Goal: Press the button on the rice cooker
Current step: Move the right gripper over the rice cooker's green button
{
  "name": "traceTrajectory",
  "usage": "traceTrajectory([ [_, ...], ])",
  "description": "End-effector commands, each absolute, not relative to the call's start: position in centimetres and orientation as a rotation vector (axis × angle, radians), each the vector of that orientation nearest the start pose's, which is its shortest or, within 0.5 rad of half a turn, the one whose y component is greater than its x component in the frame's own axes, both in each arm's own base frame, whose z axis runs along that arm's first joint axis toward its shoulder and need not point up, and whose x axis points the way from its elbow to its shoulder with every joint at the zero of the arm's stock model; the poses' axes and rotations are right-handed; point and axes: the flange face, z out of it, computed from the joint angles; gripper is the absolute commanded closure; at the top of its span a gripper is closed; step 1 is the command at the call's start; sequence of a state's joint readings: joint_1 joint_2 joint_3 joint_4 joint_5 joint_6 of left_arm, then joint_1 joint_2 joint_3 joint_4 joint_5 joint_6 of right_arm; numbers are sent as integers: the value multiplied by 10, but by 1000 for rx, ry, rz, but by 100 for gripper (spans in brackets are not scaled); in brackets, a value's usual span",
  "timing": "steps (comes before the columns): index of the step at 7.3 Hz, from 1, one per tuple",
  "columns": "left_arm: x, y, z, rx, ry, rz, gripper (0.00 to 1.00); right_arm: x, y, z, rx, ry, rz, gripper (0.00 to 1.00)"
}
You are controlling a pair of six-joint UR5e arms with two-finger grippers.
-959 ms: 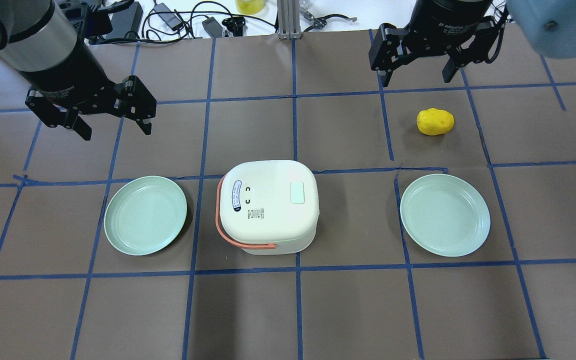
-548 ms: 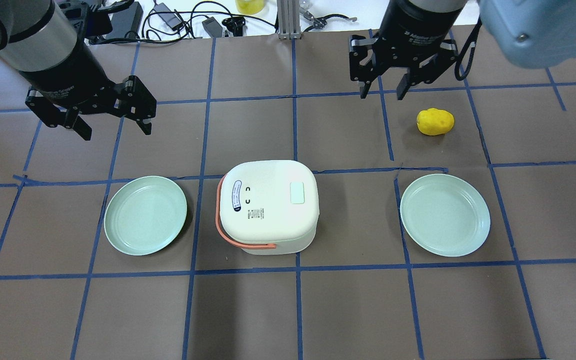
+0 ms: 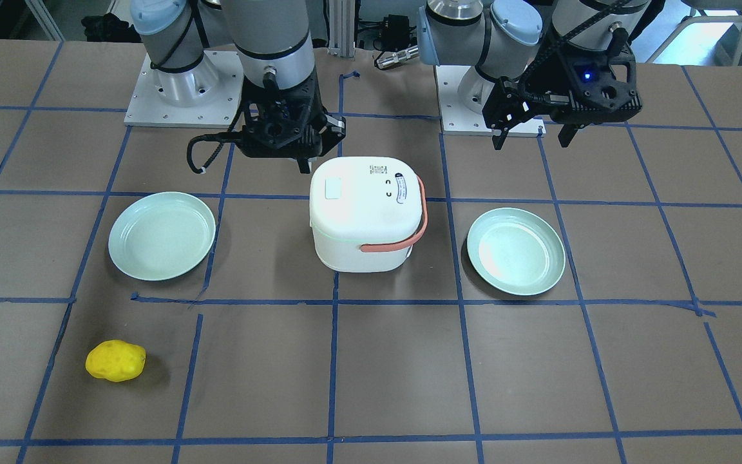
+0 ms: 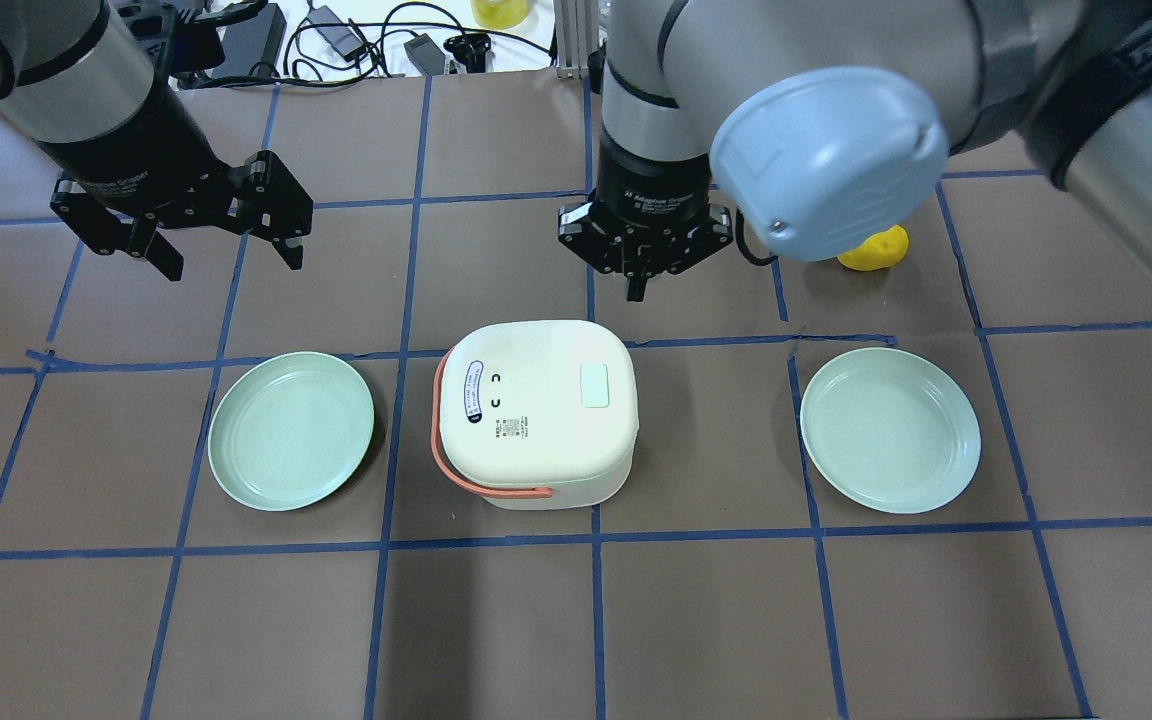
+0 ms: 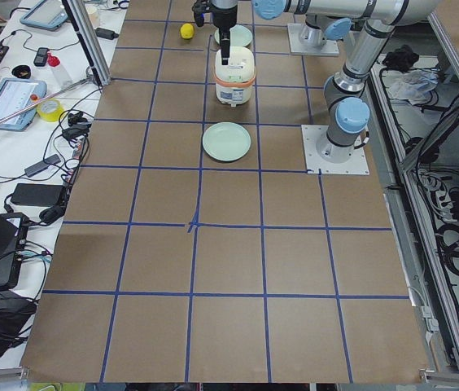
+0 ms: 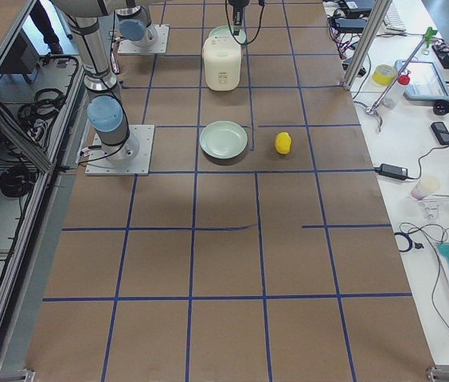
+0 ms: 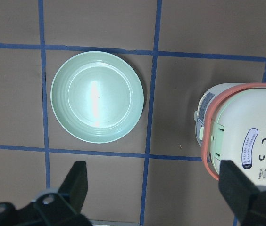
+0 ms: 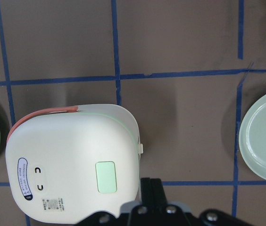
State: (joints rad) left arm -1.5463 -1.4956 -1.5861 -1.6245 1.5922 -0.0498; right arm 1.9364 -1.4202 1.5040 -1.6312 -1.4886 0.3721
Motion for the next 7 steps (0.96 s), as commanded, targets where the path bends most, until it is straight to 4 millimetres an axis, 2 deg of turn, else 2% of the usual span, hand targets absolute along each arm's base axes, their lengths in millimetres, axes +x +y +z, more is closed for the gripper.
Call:
traceTrajectory([
  [1,-120,-463,511,-117,3118,-10,0,350,-453,404,-29,3088,147,100],
  [2,-120,-463,511,-115,3118,-10,0,349,-449,393,-25,3095,179,100],
  [5,-120,-463,511,-117,3118,-10,0,353,-444,386,-36,3098,205,100],
  [7,-120,-463,511,-117,3118,-10,0,362,-431,366,-49,3096,180,100],
])
